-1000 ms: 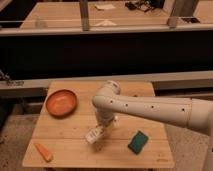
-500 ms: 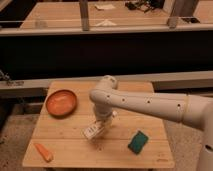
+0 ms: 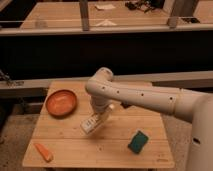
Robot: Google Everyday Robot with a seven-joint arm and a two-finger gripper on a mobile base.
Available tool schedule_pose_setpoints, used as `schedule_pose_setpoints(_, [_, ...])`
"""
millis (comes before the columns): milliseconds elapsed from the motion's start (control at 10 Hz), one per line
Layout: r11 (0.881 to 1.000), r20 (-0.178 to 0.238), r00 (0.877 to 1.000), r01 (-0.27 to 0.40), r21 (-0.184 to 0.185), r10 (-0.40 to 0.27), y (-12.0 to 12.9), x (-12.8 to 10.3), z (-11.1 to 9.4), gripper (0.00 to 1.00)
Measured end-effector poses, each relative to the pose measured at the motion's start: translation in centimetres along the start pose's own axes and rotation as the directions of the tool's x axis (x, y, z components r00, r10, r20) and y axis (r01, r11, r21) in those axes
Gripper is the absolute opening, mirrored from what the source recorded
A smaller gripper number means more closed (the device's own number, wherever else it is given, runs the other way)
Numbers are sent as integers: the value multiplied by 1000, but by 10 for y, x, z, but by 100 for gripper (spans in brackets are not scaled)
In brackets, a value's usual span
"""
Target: Place the bottle in the ceramic bowl
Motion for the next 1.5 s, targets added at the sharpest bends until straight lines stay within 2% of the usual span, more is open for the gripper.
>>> schedule_pose_setpoints(300, [1000, -13, 1000, 8, 6, -8, -25, -1, -6, 7])
schedule_pose_setpoints(500, [1000, -28, 1000, 12, 1, -12, -38, 0, -7, 1])
schedule_pose_setpoints(700, [1000, -39, 999, 23, 8, -23, -61, -1, -9, 1])
schedule_pose_setpoints(1100, [999, -64, 997, 36, 11, -35, -78, -3, -12, 1])
schedule_pose_setpoints(1500, [998, -87, 994, 66, 13, -64, -108, -18, -10, 1])
